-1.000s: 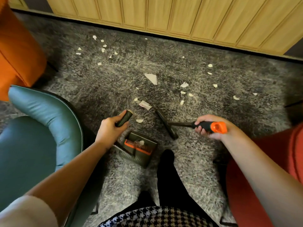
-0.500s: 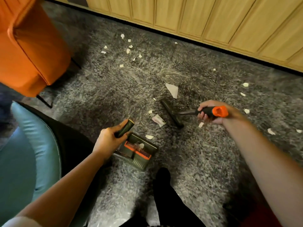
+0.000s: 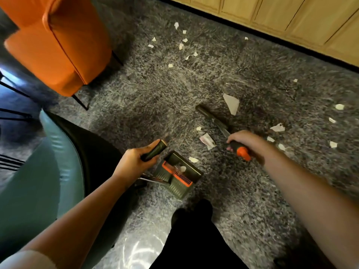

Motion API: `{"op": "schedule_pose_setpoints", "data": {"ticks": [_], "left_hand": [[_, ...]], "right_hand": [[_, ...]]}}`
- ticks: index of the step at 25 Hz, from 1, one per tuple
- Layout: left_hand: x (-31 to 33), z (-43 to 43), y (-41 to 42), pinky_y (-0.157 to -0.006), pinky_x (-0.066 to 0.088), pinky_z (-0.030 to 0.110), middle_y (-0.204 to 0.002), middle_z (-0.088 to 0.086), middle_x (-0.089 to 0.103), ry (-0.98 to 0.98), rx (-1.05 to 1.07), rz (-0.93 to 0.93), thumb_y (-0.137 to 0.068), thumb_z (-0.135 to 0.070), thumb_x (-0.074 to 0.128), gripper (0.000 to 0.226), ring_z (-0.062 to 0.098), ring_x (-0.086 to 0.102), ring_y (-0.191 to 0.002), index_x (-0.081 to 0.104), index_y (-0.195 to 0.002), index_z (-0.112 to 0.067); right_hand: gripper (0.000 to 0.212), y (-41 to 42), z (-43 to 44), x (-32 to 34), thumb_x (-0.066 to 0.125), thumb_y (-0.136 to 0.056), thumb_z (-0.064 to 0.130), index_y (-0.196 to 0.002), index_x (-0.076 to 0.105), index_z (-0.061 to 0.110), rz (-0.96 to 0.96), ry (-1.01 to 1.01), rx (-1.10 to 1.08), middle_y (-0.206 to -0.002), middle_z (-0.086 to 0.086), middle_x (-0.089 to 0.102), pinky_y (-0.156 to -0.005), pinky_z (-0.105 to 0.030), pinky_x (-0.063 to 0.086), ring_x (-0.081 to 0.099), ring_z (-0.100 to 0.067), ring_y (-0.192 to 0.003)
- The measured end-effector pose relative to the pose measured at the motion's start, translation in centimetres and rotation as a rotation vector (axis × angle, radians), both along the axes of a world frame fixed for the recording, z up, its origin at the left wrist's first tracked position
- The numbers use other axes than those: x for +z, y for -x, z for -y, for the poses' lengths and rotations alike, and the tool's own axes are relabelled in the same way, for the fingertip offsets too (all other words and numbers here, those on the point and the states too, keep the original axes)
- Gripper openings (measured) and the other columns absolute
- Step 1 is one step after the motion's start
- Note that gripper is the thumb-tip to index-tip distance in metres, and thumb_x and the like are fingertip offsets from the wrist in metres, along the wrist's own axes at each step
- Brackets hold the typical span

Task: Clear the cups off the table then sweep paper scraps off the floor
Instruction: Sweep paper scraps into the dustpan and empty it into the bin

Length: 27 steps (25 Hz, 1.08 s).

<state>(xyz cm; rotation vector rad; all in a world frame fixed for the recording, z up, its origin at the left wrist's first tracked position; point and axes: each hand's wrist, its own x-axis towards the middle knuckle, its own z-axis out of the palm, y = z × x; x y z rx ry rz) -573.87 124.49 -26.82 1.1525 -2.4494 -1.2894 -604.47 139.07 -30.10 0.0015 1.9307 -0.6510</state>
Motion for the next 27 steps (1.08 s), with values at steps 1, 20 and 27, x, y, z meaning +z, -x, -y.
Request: {"op": "schedule_pose_setpoints", "data": {"ticks": [1, 20, 27], "left_hand": [[0.0, 0.0, 0.0, -0.057, 0.042, 0.0, -0.093, -0.033, 0.061, -0.004, 0.001, -0.005, -0.08, -0.013, 0.073, 0.048, -0.029, 0.045, -0.061, 0.062, -0.123, -0.029], [-0.8, -0.6, -0.4, -0.06, 0.033, -0.005, -0.099, 0.003, 0.073, 0.109, -0.075, -0.03, -0.081, -0.017, 0.072, 0.044, -0.016, 0.051, -0.093, 0.063, -0.124, -0.02], [-1.1, -1.2, -0.8, -0.071, 0.037, -0.003, -0.118, -0.002, 0.066, 0.097, -0.094, -0.04, -0.081, -0.018, 0.072, 0.046, -0.009, 0.053, -0.095, 0.062, -0.125, -0.021]], "right_hand": [[0.017, -1.4, -0.4, -0.5, 0.049, -0.087, 0.0, -0.071, 0.051, 0.001, -0.002, -0.043, 0.03, -0.052, -0.013, 0.056, -0.031, -0.015, 0.039, 0.05, -0.013, -0.024], [0.037, -15.8, -13.8, 4.8, 0.051, -0.084, -0.01, -0.117, 0.054, 0.007, 0.075, -0.104, 0.401, -0.06, -0.006, 0.047, -0.034, -0.019, 0.039, 0.045, -0.007, -0.032], [0.057, -15.2, -17.0, 8.5, 0.047, -0.085, -0.016, -0.135, 0.043, 0.01, 0.21, -0.016, 0.182, -0.055, -0.011, 0.048, -0.029, -0.015, 0.037, 0.044, -0.008, -0.027]]}}
